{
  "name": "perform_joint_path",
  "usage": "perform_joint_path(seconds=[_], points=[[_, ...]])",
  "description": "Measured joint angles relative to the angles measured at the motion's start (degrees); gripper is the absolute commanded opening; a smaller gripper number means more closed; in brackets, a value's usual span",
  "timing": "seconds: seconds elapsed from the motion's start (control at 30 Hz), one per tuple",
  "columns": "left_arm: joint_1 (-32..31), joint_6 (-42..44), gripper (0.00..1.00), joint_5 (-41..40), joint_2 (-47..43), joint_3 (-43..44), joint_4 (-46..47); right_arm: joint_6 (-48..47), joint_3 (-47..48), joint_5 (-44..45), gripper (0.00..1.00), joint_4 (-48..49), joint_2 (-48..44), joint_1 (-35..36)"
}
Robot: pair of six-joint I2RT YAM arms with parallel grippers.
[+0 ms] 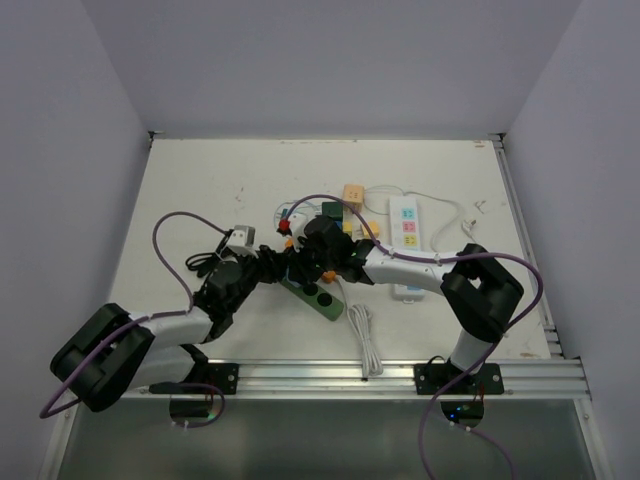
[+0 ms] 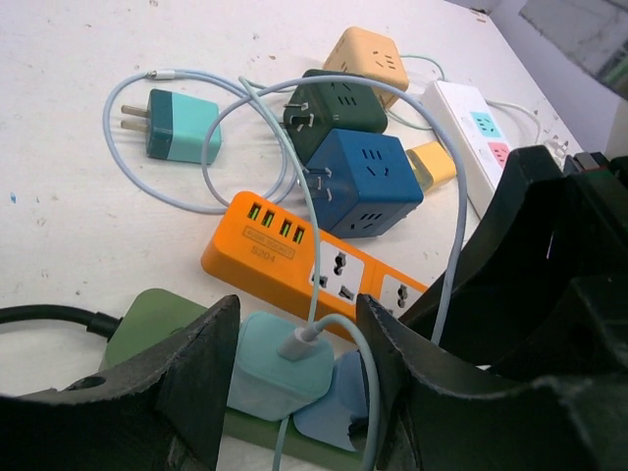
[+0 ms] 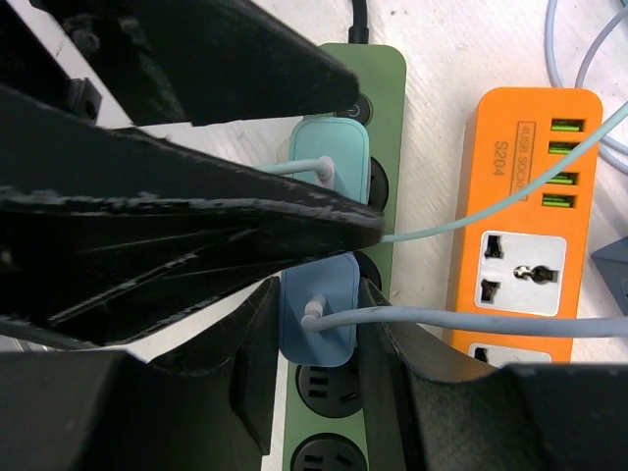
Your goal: Pull the plug off the socket
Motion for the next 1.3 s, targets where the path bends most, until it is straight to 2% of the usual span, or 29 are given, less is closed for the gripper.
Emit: perform_joint_path(seconds=[0.23,0.53,0.97,1.07,1.3], points=[[0.0,0.4,0.5,-0.3,6.4,1.0,3.2,-0.1,-0.2,-0.4,0.0,0.2,-0.1,0.0],[0.0,-0.7,0.32,-1.8,9.3,-2.6,11.9,-0.1,-0.2,-0.7,0.0,0.2,-0.1,0.0],[-0.1,-3.2,0.26,-3.4,12.3,-3.7,18.2,1.6,-1.2,-6.5,0.0,2.3,-0.6,-3.3],[-0.2,-3.2,0.24,-3.5,13.0,-3.8,18.7,-0.9,-0.8,-2.6,0.0,1.1,-0.7,-0.8],[-0.5,-3.7,0.23,-3.9,14.4,-4.7,20.7,-6.5,1.8,13.9,0.0,-3.8,-0.2,7.1]])
